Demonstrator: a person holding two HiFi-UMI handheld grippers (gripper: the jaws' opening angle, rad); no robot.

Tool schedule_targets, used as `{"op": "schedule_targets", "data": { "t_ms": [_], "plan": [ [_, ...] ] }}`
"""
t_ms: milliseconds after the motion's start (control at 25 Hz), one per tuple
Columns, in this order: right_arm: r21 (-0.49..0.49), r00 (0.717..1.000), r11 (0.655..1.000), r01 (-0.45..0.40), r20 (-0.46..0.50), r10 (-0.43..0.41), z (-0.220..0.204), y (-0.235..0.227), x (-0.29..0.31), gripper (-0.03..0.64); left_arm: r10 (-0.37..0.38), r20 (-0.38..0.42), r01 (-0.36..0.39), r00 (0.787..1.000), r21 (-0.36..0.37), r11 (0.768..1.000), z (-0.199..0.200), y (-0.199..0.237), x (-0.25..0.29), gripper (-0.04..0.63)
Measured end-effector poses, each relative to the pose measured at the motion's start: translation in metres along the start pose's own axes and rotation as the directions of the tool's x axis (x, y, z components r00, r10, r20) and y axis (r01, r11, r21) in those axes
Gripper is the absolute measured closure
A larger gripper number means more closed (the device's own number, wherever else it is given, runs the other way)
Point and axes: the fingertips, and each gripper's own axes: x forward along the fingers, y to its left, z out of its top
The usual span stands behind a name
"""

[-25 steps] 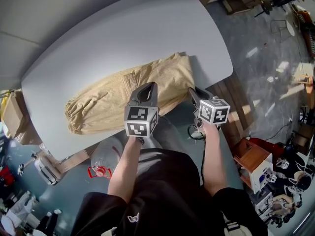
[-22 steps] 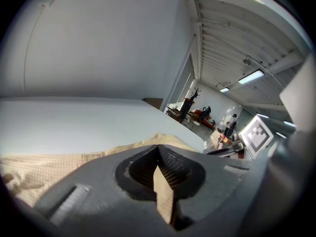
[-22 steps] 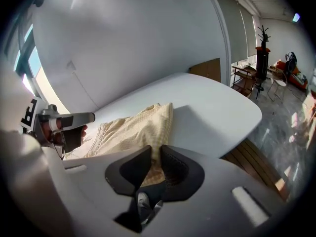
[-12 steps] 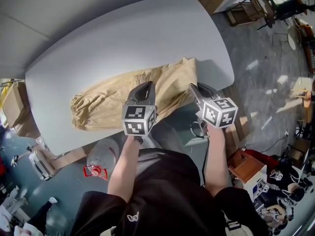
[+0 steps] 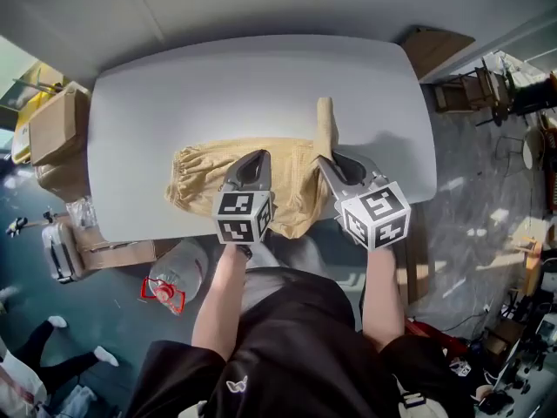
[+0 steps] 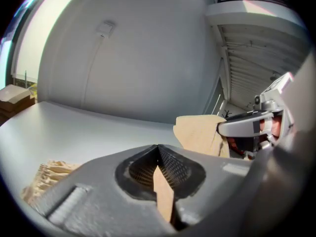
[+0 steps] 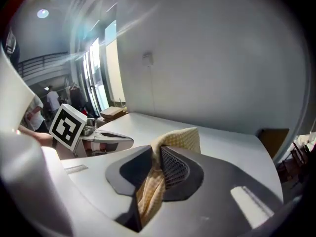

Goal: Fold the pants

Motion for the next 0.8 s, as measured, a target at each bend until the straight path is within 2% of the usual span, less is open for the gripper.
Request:
{"op": "schedule_targets", "data": {
  "t_ms": [240,440,640,800],
  "plan": [
    [-0.145,0.986,0.976,-0.166,-0.006,0.167,0.041,0.097,0.051,0.560,0.159,0.076,-0.154,0.984,-0.067,0.986,0.015,0.085,-0.070,0.592],
    [-0.224,0.943,0.917,-0.330,-0.131,0.307,0.031,0.184,0.118,0.560,0.302,0.103,-0.288,0.948,-0.137,0.948,0.009,0.155,-0.132,0.592],
    [-0.263,0.883,0.876,-0.405,-0.361,0.300,-0.030,0.244,0.188,0.560,0.398,0.084,-0.374,0.914,-0.209,0.903,-0.012,0.210,-0.180,0.592],
    [-0.239,0.846,0.871,-0.429,-0.445,0.294,-0.069,0.268,0.217,0.558,0.424,0.052,-0.400,0.904,-0.249,0.882,-0.034,0.232,-0.195,0.592]
  ]
}}
